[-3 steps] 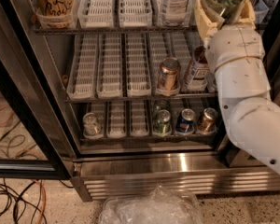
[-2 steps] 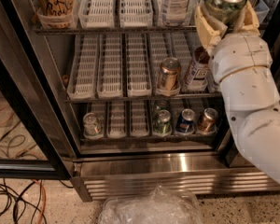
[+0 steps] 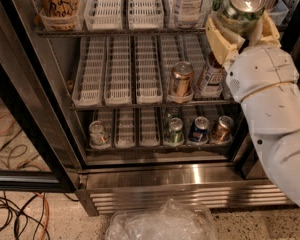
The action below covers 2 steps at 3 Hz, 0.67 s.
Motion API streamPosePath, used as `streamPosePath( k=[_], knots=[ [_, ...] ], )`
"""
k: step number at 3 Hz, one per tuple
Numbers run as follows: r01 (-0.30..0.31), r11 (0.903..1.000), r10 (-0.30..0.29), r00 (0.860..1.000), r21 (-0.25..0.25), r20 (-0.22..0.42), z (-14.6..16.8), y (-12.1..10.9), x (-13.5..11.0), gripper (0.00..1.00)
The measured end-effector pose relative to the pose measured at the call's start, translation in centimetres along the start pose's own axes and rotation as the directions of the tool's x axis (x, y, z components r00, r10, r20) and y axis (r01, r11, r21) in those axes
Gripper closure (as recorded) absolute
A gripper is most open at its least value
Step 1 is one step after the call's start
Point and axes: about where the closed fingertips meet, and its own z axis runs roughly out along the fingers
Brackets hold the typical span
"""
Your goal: Pick green can from top shelf of fridge
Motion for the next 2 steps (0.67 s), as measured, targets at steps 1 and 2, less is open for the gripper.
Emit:
streamPosePath(
  k=[1,2],
  knots=[
    [0.003,0.9987,-0.003,1.0,-0.051,0.0,-0.2,1.0,0.1,1.0],
    [0.0,0.9914,0.0,1.0,-0.131,0.002,-1.4,3.2,0.4,1.0]
  ],
)
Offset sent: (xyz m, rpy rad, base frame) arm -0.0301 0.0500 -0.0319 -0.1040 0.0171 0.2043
